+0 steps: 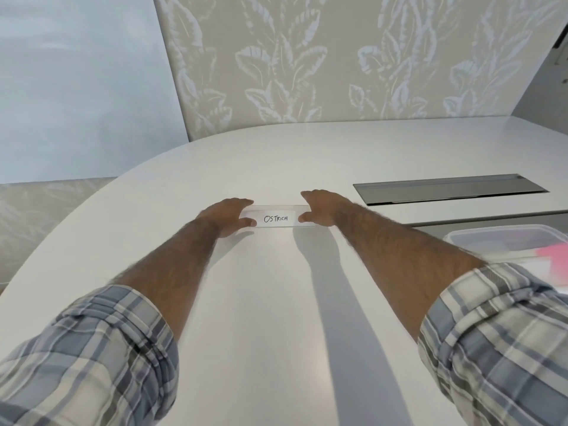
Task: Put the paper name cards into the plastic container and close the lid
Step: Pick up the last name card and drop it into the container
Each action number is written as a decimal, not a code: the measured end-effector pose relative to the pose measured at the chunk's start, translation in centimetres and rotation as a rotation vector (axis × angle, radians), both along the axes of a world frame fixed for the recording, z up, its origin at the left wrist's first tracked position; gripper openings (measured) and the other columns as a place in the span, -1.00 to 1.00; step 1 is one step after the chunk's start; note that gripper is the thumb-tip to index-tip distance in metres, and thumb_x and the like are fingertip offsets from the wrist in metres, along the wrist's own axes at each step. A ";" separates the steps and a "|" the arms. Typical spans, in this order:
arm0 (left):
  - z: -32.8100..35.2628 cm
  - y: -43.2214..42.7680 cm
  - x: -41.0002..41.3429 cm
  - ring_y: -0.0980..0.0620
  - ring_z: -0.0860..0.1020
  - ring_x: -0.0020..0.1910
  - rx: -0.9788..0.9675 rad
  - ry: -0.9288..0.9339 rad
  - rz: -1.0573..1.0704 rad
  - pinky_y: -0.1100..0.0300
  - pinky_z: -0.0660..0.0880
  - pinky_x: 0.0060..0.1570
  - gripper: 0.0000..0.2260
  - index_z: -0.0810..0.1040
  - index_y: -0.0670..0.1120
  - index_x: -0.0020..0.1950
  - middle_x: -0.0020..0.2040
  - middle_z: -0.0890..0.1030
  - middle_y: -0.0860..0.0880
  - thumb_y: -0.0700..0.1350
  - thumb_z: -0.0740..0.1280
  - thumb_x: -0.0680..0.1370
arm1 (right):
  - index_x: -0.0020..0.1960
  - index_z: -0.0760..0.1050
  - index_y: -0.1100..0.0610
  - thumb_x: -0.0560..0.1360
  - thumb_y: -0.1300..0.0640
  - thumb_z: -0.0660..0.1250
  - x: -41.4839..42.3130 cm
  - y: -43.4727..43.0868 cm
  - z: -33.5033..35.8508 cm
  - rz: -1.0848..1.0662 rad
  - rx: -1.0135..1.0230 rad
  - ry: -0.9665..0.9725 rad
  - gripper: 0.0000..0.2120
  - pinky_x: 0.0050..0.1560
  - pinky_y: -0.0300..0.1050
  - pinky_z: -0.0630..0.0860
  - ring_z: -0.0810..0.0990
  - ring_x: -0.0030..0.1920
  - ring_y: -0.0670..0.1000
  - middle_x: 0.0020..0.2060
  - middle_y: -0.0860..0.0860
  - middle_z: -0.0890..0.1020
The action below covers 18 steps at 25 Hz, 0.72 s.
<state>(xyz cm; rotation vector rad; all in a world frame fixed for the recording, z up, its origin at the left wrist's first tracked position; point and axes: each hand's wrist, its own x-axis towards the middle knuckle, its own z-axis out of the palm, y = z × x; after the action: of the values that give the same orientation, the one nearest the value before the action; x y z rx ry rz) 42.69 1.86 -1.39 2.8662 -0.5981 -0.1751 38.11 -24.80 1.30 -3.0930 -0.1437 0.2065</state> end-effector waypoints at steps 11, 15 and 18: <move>0.0 -0.7 -0.2 0.01 0.50 0.28 -0.086 0.090 0.011 -0.08 0.47 0.25 -0.50 0.50 0.12 0.34 0.29 0.56 0.09 0.04 0.52 0.42 | 0.23 0.48 0.13 0.42 0.08 0.46 0.3 1.0 -2.1 -0.029 0.121 -0.004 -0.59 0.07 -0.04 0.49 0.54 0.18 0.12 0.20 0.07 0.56; 0.8 -0.8 -2.1 0.03 0.49 0.28 -0.028 0.055 0.009 -0.04 0.48 0.22 -0.54 0.54 0.10 0.33 0.30 0.55 0.12 0.04 0.50 0.44 | 0.18 0.51 0.12 0.38 0.09 0.49 -1.5 0.9 -1.5 -0.022 0.107 -0.005 -0.60 0.01 -0.05 0.48 0.56 0.12 0.12 0.15 0.06 0.59; 1.7 -0.9 -4.3 0.02 0.50 0.26 -0.050 0.045 0.023 0.01 0.49 0.18 -0.55 0.55 0.11 0.32 0.29 0.55 0.13 0.03 0.49 0.44 | 0.23 0.51 0.11 0.39 0.09 0.48 -3.3 0.5 -0.5 -0.021 0.102 -0.020 -0.57 0.03 -0.05 0.48 0.56 0.15 0.12 0.17 0.05 0.58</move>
<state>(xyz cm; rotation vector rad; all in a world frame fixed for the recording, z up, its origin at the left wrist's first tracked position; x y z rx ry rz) 38.40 0.99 0.32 2.8122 -0.5522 -0.2168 34.78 -24.28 0.84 -2.9946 -0.1179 0.1617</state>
